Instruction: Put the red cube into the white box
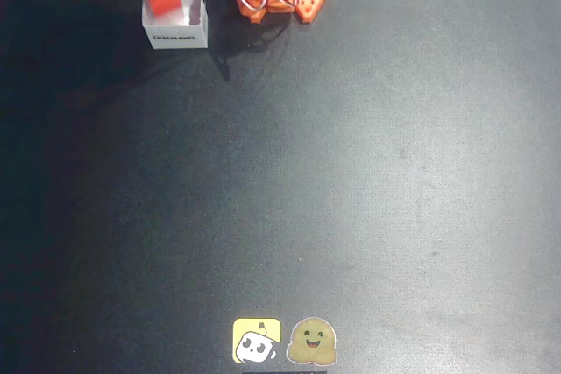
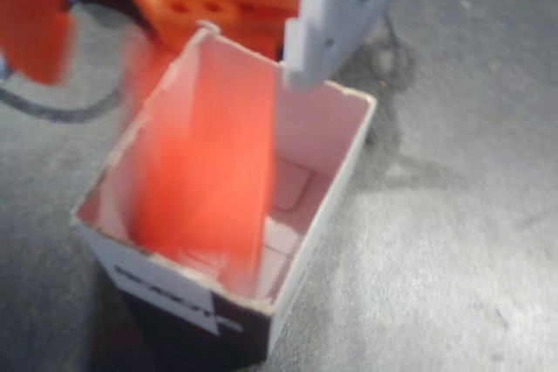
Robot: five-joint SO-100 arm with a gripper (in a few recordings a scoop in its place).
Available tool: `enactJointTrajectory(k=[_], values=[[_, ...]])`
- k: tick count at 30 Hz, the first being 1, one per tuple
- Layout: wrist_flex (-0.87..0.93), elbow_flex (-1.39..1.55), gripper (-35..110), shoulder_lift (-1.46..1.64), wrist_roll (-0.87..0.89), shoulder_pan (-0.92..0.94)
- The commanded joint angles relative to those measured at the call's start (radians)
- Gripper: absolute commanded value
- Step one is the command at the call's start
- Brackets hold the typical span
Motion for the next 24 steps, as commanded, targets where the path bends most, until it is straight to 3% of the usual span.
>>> enactJointTrajectory(k=[1, 3, 6, 11, 15, 19, 24], values=[[-0.006, 0.002, 23, 0.021, -0.021, 0.012], [-0.018, 0.002, 19, 0.023, -0.041, 0.017], [-0.06, 0.002, 0, 0.063, -0.103, 0.029], [-0.127, -0.02, 0, 0.101, -0.311, -0.018], [-0.164, -0.035, 0, 0.124, -0.35, -0.342], [-0.233, -0.003, 0, 0.129, -0.276, -0.726], [-0.261, 0.118, 0, 0.238, -0.146, -0.999]])
